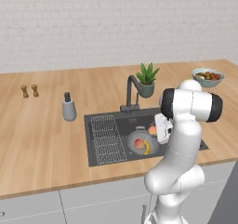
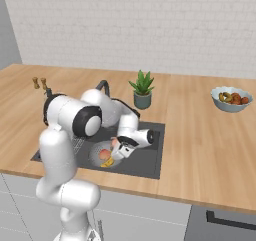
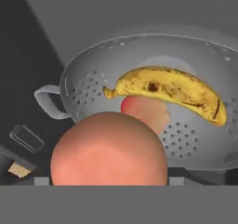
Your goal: Put the colander in the sink, put the peach, banana, peach in the colander, and turn on the sink faucet and pour water over the colander.
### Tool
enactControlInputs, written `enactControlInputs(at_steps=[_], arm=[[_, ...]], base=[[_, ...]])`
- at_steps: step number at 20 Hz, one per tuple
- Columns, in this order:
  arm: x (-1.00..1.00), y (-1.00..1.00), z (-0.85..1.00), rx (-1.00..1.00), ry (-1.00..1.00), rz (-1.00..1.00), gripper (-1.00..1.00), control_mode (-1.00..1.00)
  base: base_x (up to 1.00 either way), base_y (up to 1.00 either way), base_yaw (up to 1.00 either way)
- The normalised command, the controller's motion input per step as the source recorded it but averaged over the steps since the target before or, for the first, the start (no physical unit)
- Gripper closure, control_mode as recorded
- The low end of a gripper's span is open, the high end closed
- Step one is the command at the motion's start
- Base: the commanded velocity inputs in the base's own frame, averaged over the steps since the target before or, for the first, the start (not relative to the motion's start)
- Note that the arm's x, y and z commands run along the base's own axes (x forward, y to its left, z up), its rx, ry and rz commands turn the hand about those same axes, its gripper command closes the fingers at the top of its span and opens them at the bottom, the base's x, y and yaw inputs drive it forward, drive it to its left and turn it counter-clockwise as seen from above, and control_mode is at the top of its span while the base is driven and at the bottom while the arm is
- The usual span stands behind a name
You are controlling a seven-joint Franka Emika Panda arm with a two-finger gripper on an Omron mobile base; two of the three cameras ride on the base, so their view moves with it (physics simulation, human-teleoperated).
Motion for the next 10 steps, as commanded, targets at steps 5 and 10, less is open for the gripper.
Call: enactControlInputs(at_steps=[5,10], arm=[[0.00,0.06,-0.59,0.00,0.07,0.00,1.00,-1.00],[0.00,0.29,-0.64,0.00,0.13,0.00,1.00,-1.00]], base=[[0.00,0.00,0.00],[0.00,0.00,0.00]])
